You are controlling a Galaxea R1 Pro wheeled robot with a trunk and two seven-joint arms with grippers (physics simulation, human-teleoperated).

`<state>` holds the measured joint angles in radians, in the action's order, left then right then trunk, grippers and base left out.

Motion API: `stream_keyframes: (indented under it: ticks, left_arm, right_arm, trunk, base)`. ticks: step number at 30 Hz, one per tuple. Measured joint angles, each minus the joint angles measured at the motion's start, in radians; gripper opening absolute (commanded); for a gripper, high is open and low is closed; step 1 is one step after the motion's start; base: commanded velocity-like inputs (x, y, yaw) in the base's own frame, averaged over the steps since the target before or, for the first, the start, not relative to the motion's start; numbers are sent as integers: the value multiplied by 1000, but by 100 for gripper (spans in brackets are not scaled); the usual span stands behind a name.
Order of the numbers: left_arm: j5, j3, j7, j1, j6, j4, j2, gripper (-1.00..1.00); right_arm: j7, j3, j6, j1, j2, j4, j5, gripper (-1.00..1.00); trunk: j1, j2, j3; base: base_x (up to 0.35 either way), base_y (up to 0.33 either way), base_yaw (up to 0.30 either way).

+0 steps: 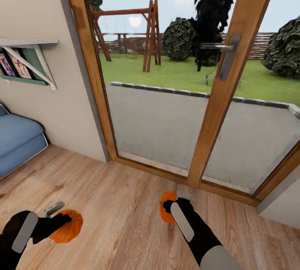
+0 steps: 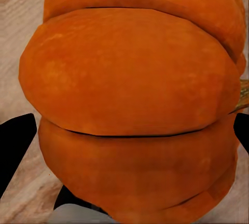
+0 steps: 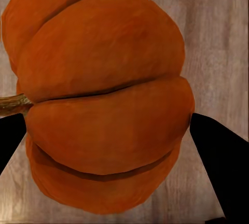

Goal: Place each of the two pumpkins and all three candles from the living room inside a cabinet in the living room (use any cabinet), then make sure every cabinet is closed, and position the cauldron so it is next to a table in the living room.

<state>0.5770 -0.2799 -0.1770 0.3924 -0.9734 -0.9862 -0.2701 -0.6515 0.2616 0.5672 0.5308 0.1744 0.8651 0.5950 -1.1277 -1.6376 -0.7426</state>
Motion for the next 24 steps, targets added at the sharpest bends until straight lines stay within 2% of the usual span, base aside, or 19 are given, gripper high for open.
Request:
stream_keyframes:
  ticks: [2,3,4,6,8,12,15,17,20,22,24]
  left_arm:
    - [-27,30,-4,0,65,51,6,-100]
    - [-63,115,-8,0,181,97,23,-100]
    - [6,152,-4,0,241,109,31,-100]
    - [-32,213,-20,0,293,134,35,-100]
    - [-25,254,-40,0,315,151,40,-100]
    - [-26,285,-66,0,376,170,68,-100]
    - [-53,303,-72,0,446,255,81,-100]
    - [-73,311,-73,0,472,285,85,-100]
    - [-82,316,-76,0,488,300,92,-100]
    - [-89,319,-86,0,493,306,114,-100]
    - [-130,319,-114,0,496,311,143,-100]
  right_arm:
    - [-13,1,12,-4,0,31,-1,-100]
    - [-20,3,40,-56,0,128,-7,-100]
    - [-21,3,47,-82,0,163,5,-100]
    - [-23,5,60,-115,0,215,-6,-100]
    - [-23,7,83,-146,0,261,-5,-100]
    - [-19,7,106,-254,0,294,-13,-100]
    - [-20,9,74,-311,0,330,-18,-100]
    - [-21,9,68,-323,0,351,-20,-100]
    - [-22,9,65,-348,0,362,-19,-100]
    - [-22,8,62,-365,0,361,-21,-100]
    - [-20,8,41,-374,-1,358,-23,-100]
  trunk:
    - [8,14,6]
    - [12,21,9]
    - [15,28,12]
    - [23,42,19]
    - [31,56,25]
    - [46,84,38]
    - [58,105,47]
    - [65,119,53]
    - [77,140,63]
    - [84,154,69]
    - [92,168,75]
  base:
    - [0,0,0]
    - [0,0,0]
    - [0,0,0]
    - [0,0,0]
    - [0,0,0]
    - [0,0,0]
    - [0,0,0]
    - [0,0,0]
    - [0,0,0]
    - [0,0,0]
    - [0,0,0]
